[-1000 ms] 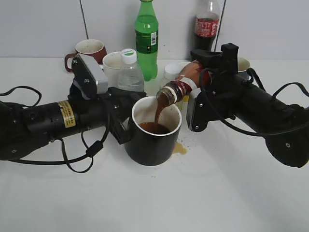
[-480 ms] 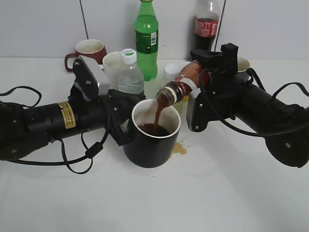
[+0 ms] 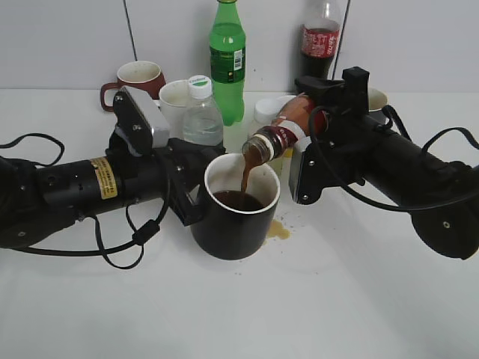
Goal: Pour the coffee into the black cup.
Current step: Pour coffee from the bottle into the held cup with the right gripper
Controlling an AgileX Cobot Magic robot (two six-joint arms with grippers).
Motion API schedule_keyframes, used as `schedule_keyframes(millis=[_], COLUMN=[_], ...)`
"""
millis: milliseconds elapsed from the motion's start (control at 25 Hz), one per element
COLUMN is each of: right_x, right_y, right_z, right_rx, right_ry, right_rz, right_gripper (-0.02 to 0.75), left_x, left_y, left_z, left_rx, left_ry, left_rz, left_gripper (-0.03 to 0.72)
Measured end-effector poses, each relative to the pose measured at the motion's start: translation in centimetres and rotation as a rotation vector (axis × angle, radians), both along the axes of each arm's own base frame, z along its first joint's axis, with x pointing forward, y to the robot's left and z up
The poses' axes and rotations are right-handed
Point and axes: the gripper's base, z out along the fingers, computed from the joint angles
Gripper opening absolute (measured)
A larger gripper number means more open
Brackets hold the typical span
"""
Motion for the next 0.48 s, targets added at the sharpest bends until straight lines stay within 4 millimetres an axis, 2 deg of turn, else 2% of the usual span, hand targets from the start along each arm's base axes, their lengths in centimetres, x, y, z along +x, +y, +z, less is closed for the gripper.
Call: schedule_keyframes(millis=[480], right_x=[0.0], right_y=[0.0], right_z=[0.0], right_rx=[0.0], right_ry=[0.0], right_rz=[0.0], right_gripper=[0.504], left_x=[0.0], left_y=[0.0], left_z=[0.0], left_rx=[0.0], left_ry=[0.0], left_rz=[0.0], left_gripper=[0.04])
